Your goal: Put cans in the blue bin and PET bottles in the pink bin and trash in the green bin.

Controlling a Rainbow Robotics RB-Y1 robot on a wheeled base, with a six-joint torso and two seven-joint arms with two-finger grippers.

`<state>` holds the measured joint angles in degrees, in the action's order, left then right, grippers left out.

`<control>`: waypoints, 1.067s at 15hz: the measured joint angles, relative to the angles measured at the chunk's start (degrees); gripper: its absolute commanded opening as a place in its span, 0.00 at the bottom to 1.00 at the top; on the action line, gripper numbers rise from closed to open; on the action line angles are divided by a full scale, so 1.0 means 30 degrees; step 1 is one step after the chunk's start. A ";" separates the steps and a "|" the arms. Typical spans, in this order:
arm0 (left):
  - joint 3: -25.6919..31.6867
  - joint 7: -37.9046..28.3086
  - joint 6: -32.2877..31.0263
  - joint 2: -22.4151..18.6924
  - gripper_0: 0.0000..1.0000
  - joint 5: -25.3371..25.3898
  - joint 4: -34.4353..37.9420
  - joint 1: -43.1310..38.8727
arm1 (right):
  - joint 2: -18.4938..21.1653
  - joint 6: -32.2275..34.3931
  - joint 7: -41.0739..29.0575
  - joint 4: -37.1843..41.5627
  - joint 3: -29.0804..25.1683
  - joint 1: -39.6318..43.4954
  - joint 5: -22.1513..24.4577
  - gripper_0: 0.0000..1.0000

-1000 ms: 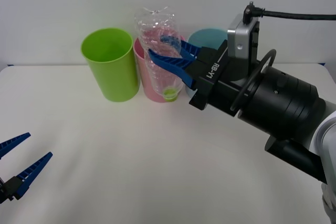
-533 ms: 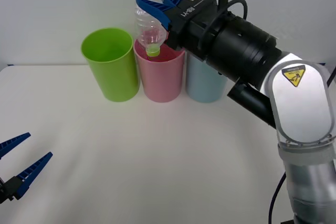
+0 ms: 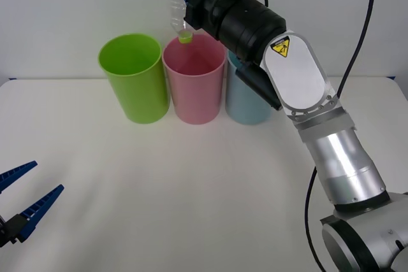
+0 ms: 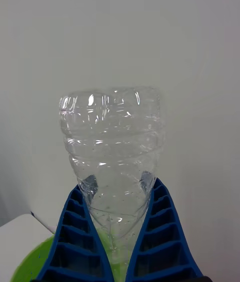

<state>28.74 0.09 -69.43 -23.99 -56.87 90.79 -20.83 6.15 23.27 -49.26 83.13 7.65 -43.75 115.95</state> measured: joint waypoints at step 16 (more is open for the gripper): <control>0.0000 0.0000 0.0000 0.0000 1.00 0.0000 0.0000 0.0000 | 0.0132 -0.0909 0.0780 -0.1871 0.0347 0.0165 0.0549 0.55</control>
<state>28.74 0.09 -69.43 -23.99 -56.87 90.79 -20.83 6.55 20.54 -46.92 77.51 8.69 -43.25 117.60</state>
